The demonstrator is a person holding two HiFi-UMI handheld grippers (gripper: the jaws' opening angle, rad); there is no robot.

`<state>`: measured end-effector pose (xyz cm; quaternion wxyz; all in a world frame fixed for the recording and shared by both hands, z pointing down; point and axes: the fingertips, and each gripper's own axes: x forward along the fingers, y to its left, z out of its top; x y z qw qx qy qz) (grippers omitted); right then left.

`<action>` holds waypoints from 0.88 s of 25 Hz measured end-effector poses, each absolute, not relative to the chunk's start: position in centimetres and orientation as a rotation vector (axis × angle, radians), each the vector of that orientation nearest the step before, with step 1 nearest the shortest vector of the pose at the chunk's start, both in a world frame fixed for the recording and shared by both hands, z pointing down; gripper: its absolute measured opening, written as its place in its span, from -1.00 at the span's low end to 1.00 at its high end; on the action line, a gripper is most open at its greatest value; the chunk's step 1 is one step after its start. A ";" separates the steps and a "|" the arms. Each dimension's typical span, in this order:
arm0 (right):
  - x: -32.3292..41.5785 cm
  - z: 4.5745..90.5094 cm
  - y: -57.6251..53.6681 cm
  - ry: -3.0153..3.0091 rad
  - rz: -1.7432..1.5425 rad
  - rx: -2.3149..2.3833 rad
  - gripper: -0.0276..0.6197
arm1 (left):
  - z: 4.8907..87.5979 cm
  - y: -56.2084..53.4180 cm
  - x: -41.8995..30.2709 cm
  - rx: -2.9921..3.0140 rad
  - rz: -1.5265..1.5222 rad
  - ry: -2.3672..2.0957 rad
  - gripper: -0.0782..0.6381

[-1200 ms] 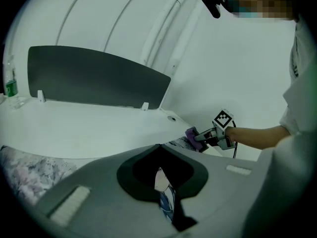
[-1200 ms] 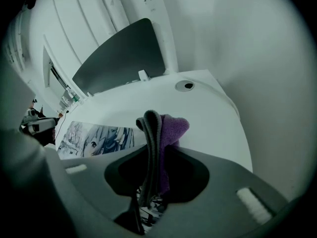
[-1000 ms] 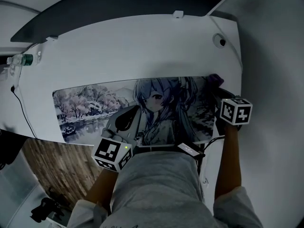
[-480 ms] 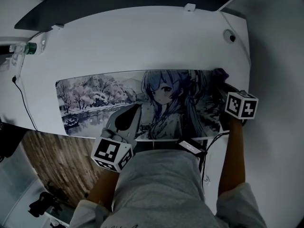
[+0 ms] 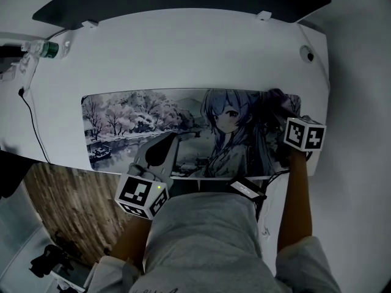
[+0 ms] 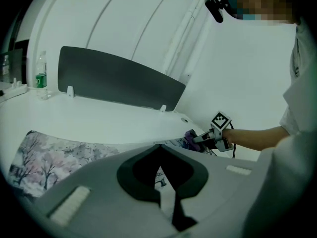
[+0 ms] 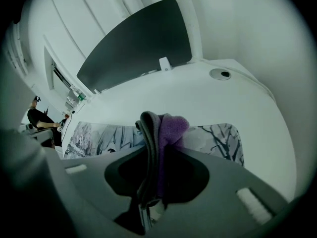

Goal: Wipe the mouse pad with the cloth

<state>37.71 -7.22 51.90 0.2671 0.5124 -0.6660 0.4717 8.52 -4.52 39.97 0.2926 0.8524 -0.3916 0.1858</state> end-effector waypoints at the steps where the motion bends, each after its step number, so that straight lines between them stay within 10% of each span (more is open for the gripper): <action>1: 37.0 51.9 -7.3 -1.796 1.269 1.375 -0.63 | 40.0 -4.6 7.8 2.266 0.491 -1.051 -0.75; 22: 20.0 51.5 -9.7 -1.852 1.208 1.176 -0.63 | 40.5 -5.0 -5.4 2.185 0.417 -1.145 -0.75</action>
